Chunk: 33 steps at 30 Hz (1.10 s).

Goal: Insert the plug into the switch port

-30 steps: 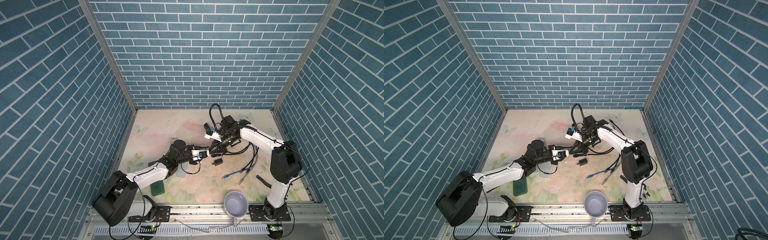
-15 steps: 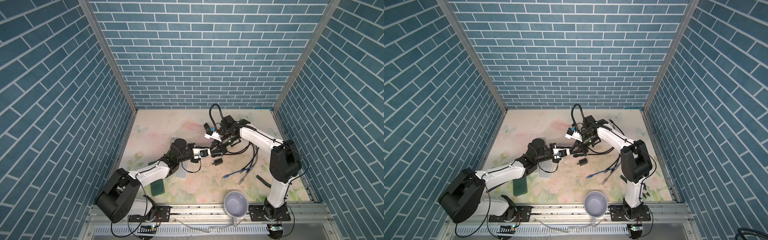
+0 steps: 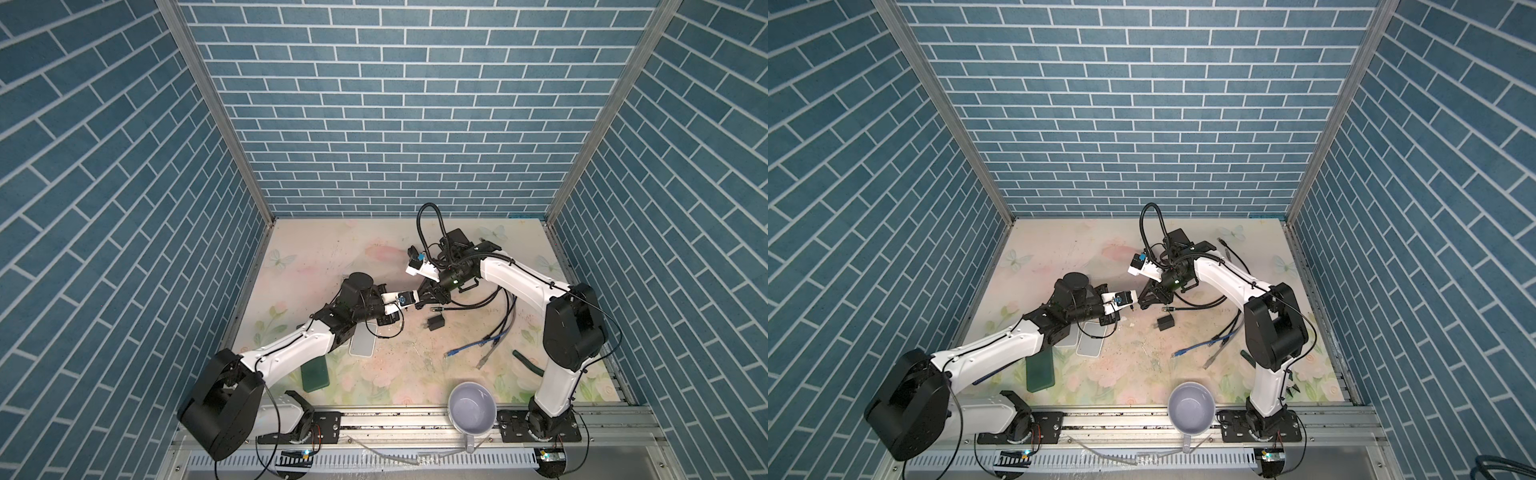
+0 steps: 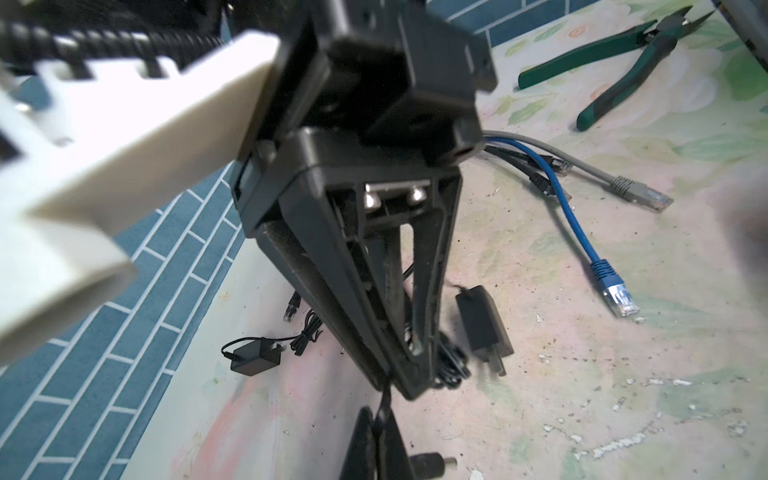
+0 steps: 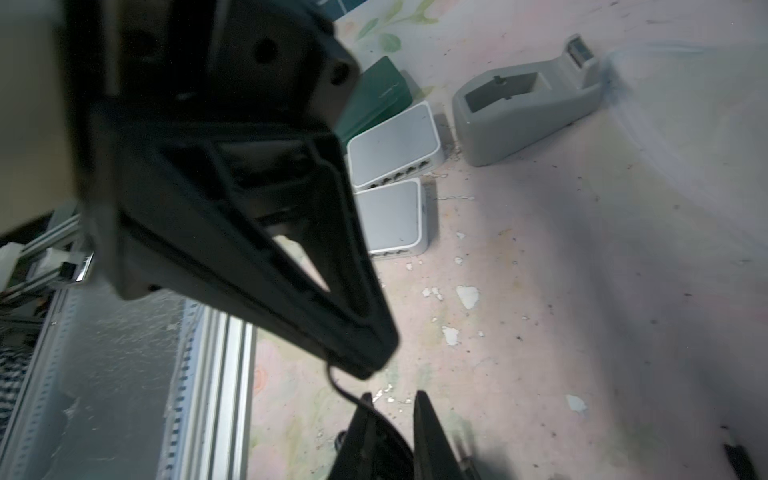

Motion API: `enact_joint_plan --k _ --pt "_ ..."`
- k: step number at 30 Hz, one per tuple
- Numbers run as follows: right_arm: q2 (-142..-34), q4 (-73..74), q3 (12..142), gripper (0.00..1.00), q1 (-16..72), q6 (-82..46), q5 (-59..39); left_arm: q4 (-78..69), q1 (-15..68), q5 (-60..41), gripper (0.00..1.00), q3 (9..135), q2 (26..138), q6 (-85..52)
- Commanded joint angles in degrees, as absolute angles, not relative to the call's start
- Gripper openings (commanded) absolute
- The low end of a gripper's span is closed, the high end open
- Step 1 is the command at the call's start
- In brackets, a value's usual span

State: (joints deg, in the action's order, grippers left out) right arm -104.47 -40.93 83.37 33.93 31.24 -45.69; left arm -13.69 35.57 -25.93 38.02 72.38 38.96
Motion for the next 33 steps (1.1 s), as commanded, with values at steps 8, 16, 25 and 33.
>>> enact_joint_plan --k 8,16,25,33 --pt "-99.5 -22.5 76.7 0.33 33.3 16.7 -28.7 -4.1 36.1 -20.2 0.00 43.3 71.6 21.5" --pt "-94.3 -15.3 71.5 0.35 33.4 8.1 -25.8 -9.4 36.0 -19.5 0.00 41.2 72.3 17.1" --pt "-88.8 -12.6 66.4 0.34 35.5 7.9 -23.0 -12.1 36.1 -16.8 0.00 40.4 72.3 15.9" --pt "-83.8 -11.4 63.5 0.33 38.9 7.8 -25.1 -15.6 36.1 -14.5 0.00 38.0 71.6 15.9"
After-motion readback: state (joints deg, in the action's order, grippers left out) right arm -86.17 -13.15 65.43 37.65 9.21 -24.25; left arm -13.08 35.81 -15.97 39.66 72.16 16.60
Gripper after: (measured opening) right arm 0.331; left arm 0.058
